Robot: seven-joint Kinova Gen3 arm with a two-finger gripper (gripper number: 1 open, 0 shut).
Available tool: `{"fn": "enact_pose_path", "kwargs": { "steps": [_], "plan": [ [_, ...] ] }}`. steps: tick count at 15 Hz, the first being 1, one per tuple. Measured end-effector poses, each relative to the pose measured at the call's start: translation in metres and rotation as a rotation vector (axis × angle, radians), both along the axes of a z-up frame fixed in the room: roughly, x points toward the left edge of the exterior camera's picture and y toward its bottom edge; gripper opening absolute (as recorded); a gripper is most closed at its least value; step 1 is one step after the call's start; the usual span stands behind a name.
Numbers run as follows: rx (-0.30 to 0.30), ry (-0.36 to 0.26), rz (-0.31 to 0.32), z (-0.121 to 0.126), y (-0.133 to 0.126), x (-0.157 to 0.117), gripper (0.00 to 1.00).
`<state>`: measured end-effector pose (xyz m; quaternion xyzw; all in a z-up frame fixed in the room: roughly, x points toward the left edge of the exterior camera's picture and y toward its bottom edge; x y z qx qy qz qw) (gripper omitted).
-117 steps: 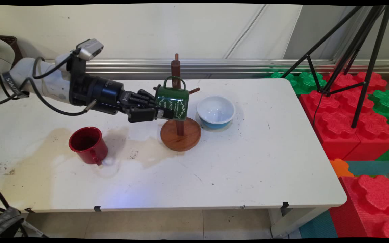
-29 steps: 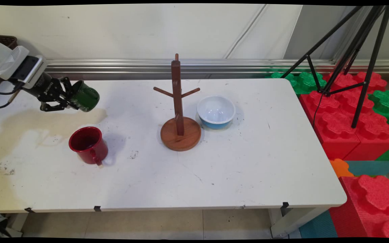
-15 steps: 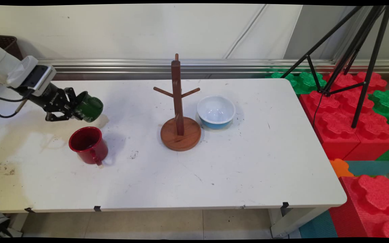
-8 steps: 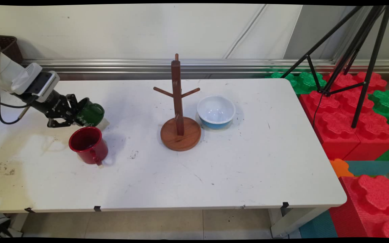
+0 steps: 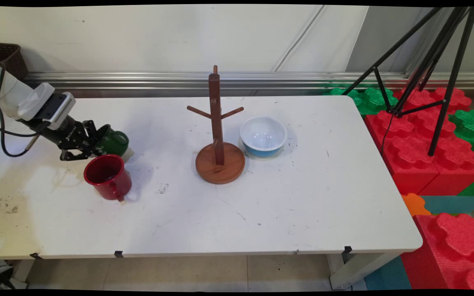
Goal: Place the picked object on the table
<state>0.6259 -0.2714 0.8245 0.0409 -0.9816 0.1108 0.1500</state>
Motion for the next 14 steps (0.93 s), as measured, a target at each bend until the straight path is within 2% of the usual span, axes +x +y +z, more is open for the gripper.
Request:
{"fn": "enact_pose_path", "kwargs": {
  "steps": [7,8,14],
  "plan": [
    [0.008,0.01,0.02,-0.0043,0.0,-0.0002,0.0],
    [0.009,0.01,0.022,-0.0046,-0.0002,-0.0002,1.0],
    [0.007,0.014,0.036,-0.0058,-0.0023,0.0004,1.0]
  ]
}}
